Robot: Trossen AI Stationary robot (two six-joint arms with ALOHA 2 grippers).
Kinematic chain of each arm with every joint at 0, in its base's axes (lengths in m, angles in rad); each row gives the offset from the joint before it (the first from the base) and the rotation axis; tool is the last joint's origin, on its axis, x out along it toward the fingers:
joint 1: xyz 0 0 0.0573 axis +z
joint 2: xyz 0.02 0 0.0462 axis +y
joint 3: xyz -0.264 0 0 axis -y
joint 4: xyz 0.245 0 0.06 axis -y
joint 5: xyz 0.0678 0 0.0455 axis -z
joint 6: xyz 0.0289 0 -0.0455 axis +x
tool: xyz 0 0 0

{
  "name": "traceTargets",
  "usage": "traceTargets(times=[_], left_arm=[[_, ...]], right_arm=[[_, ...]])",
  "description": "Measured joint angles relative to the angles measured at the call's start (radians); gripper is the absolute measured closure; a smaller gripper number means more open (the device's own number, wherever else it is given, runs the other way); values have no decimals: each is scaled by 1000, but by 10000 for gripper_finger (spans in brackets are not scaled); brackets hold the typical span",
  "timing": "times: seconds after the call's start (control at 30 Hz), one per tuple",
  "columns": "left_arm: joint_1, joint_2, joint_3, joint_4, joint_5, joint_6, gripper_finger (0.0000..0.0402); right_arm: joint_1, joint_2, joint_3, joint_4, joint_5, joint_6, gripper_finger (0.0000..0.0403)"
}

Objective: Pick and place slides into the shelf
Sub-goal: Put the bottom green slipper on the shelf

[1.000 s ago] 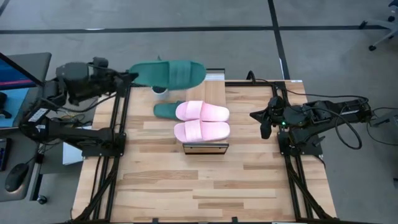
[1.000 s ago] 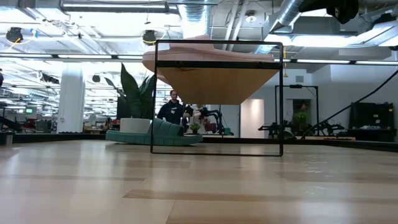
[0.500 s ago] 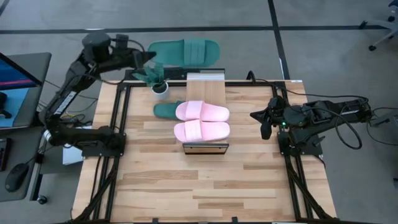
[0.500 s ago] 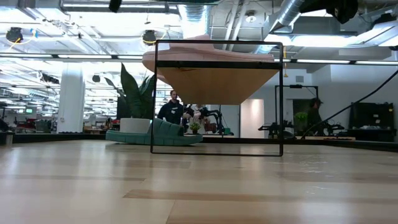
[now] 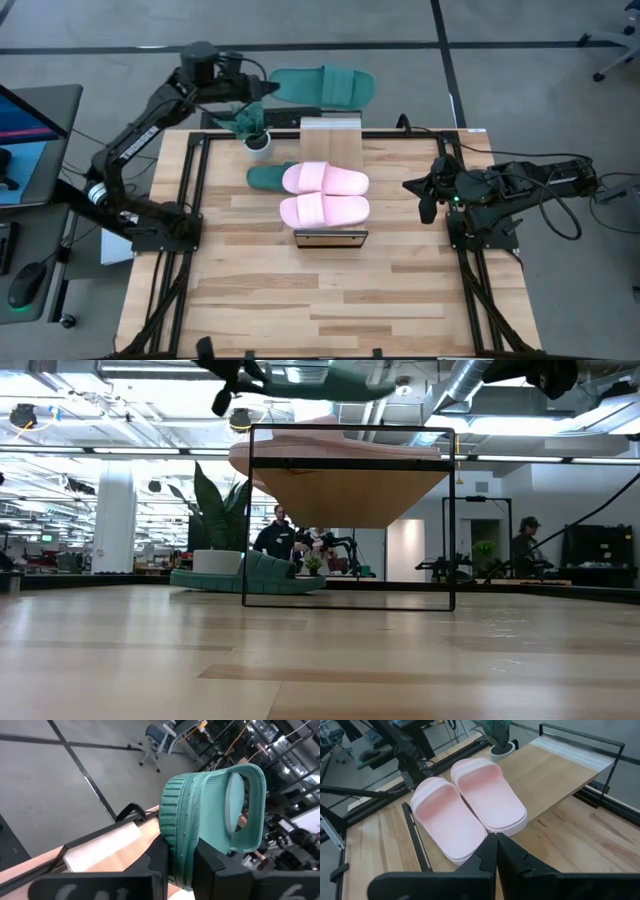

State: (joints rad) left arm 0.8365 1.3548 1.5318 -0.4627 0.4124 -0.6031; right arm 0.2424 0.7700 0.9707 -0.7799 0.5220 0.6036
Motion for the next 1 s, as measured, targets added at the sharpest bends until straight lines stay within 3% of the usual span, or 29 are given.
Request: traceTargets(times=[0.3, 0.83, 1.0], left_arm=[[-48, 72, -24, 37, -53, 9, 369], [-93, 33, -226, 183, -85, -86, 369], [-125, 13, -278, 222, -137, -122, 369]], right_arm=[[0, 0, 0, -1, 1, 18, 403], [0, 0, 0, -7, 2, 18, 403], [0, 0, 0, -7, 1, 18, 403]])
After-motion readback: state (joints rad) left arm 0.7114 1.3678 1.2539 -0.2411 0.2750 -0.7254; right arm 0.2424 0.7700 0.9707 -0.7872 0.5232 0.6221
